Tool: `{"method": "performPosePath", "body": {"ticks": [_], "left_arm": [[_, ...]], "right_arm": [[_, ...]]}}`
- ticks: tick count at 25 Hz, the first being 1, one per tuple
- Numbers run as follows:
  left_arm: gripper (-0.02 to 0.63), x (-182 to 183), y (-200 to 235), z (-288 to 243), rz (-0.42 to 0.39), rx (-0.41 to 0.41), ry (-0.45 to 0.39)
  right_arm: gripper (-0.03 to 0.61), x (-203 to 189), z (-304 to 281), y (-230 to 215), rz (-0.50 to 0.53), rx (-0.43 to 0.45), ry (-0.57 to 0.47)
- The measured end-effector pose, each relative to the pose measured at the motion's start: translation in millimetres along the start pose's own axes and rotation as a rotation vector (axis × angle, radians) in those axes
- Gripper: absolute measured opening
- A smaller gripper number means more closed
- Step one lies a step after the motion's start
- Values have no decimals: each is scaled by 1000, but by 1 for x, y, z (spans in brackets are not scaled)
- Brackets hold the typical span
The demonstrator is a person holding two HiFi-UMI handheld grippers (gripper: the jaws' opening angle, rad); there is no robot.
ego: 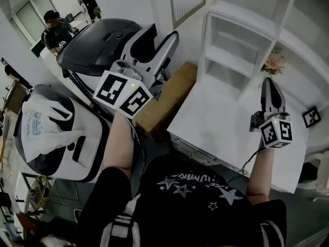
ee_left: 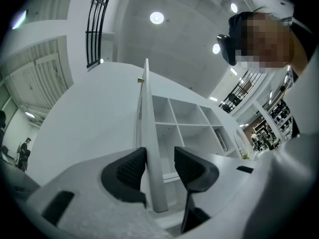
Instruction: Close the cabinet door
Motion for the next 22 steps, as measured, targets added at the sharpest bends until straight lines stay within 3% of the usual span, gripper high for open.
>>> {"method": "performPosePath", "body": {"ticks": [5, 11, 16, 22], "left_arm": [[167, 1, -9, 0, -15, -11, 13], [160, -6, -46, -19, -17, -124, -35], [158, -15, -79, -44, 51, -233, -46], [166, -28, -105, -84, 142, -401, -95]], "right_arm": [[5, 2, 0, 7, 3, 15, -7], [5, 19, 17, -6, 49, -68, -26], [5, 27, 22, -18, 79, -111, -17], [5, 43, 39, -32, 141, -226, -8]]}}
Point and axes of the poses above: the fingertips, and each gripper's own axes: z backward along the fingers, y to its left, x out of its top, the point moved 3 cm from there along z, backward along the fingers, and after that the axes turned 9 degrees about -y, right-handed, at the moved point
